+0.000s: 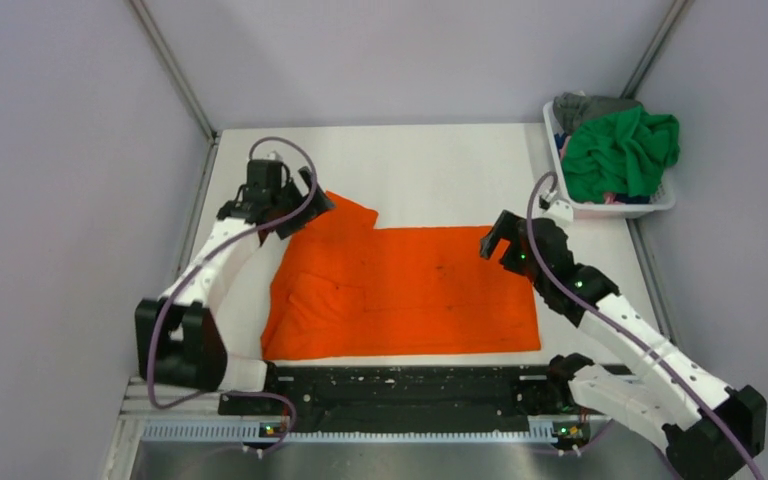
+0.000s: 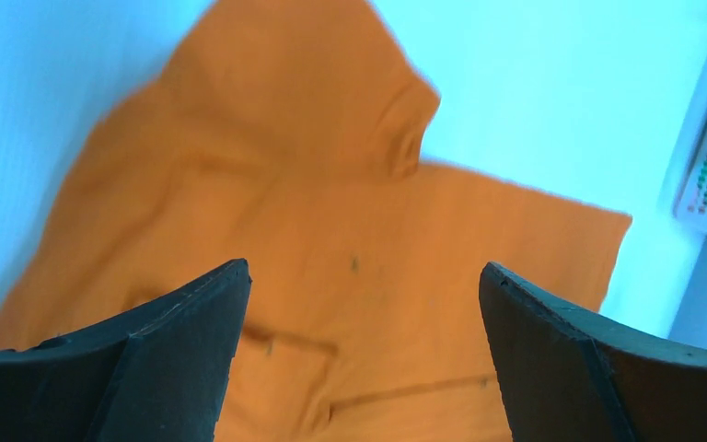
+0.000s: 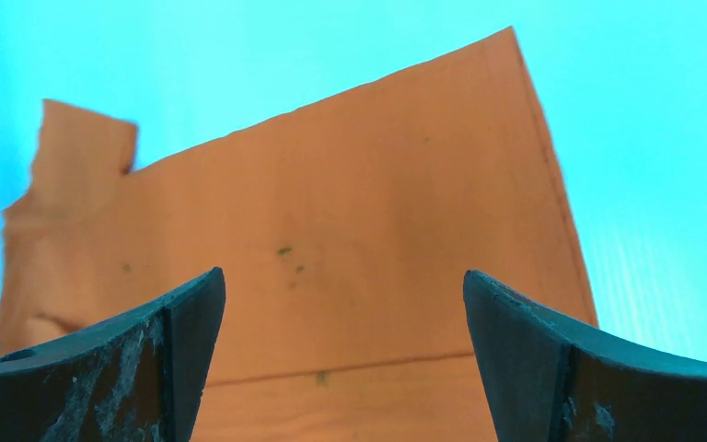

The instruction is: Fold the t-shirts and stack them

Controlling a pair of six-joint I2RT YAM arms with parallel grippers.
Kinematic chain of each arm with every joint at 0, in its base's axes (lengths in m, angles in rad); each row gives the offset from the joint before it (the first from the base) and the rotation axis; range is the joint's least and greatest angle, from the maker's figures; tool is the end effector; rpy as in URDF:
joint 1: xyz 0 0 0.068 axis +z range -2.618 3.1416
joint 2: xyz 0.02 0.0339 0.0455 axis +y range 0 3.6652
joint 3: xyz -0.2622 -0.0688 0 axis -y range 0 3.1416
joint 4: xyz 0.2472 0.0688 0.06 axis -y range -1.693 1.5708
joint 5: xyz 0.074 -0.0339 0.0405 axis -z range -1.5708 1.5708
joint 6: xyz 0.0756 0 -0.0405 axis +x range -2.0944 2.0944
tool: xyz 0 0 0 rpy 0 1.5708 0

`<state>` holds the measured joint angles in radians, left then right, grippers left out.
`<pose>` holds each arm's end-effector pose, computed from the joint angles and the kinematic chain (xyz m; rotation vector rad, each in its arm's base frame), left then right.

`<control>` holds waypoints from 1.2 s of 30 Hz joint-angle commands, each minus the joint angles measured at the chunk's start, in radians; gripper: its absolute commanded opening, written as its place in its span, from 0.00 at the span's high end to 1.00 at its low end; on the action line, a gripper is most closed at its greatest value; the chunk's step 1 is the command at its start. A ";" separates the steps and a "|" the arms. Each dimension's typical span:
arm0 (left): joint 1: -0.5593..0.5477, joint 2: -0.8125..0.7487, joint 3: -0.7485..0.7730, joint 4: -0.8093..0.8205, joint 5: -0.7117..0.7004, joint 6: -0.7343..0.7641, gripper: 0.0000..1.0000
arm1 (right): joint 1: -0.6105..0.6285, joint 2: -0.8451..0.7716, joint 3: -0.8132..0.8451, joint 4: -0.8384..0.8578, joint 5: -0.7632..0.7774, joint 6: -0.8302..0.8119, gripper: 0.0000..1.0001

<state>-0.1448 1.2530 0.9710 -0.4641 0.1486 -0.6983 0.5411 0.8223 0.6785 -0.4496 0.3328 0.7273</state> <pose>0.2967 -0.0546 0.2504 -0.5762 2.3123 -0.5881 0.1973 0.0898 0.2482 0.3899 2.1166 0.3854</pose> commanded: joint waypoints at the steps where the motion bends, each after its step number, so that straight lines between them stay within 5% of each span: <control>1: 0.001 0.314 0.280 0.018 0.011 0.162 0.01 | -0.016 0.148 0.085 0.033 0.118 -0.078 0.01; 8: 0.001 0.861 0.930 -0.290 -0.174 0.289 0.09 | -0.141 0.319 0.155 0.028 0.040 -0.113 0.01; 11: -0.002 1.007 1.096 -0.369 -0.195 0.313 0.12 | -0.161 0.343 0.152 0.036 0.041 -0.127 0.01; 21: -0.013 1.100 1.070 -0.358 -0.190 0.301 0.24 | -0.169 0.394 0.142 0.043 0.045 -0.134 0.03; 31: -0.050 1.104 1.033 -0.367 -0.244 0.305 0.52 | -0.169 0.392 0.125 0.039 0.084 -0.137 0.04; 36: -0.056 1.122 1.055 -0.379 -0.263 0.307 0.78 | -0.171 0.404 0.137 0.039 0.115 -0.137 0.04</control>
<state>-0.1936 2.3653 2.0300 -0.8150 -0.0978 -0.3901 0.3767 1.2205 0.7818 -0.4339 0.3985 0.6018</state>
